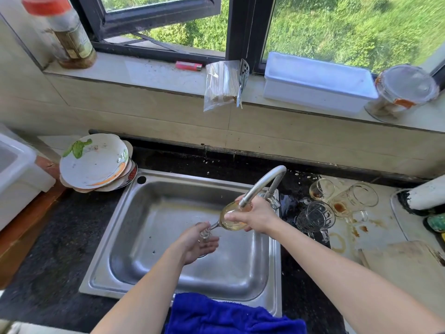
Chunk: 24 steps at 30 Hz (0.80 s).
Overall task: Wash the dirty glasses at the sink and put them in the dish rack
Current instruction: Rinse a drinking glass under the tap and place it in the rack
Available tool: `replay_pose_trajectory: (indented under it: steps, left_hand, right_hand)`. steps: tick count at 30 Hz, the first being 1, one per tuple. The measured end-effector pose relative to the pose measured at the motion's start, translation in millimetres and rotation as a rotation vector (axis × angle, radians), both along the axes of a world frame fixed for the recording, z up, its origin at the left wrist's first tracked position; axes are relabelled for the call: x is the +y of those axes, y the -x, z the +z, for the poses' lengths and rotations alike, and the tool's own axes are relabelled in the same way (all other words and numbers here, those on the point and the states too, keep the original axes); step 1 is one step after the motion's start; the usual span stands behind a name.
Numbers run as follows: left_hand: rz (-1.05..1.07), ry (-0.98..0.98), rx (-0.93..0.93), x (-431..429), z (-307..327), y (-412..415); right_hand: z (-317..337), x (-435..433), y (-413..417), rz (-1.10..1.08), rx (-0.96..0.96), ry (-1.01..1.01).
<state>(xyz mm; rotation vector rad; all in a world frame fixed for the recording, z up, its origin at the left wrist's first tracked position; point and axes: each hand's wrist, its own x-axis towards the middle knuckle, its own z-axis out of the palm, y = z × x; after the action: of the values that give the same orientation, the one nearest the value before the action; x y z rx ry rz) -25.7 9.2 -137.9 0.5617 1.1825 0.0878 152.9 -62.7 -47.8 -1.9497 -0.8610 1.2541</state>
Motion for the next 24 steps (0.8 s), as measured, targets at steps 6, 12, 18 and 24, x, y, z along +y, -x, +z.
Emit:
replay_pose_trajectory:
  steps: [6, 12, 18, 24]
  left_hand:
    - [-0.117, -0.002, 0.05, 2, -1, 4]
    - [-0.015, -0.192, 0.21, 8, 19, -5]
    - [-0.264, -1.178, 0.543, 12, 73, -15]
    - [-0.189, -1.411, 0.362, 17, 72, -6]
  right_hand:
    - [-6, -6, -5, 0.12, 0.035, 0.032]
    - [-19, -6, -6, -0.083, 0.255, 0.097]
    - [-39, -3, 10, -0.403, 0.443, 0.127]
    - [-31, 2, 18, -0.508, 0.636, 0.054]
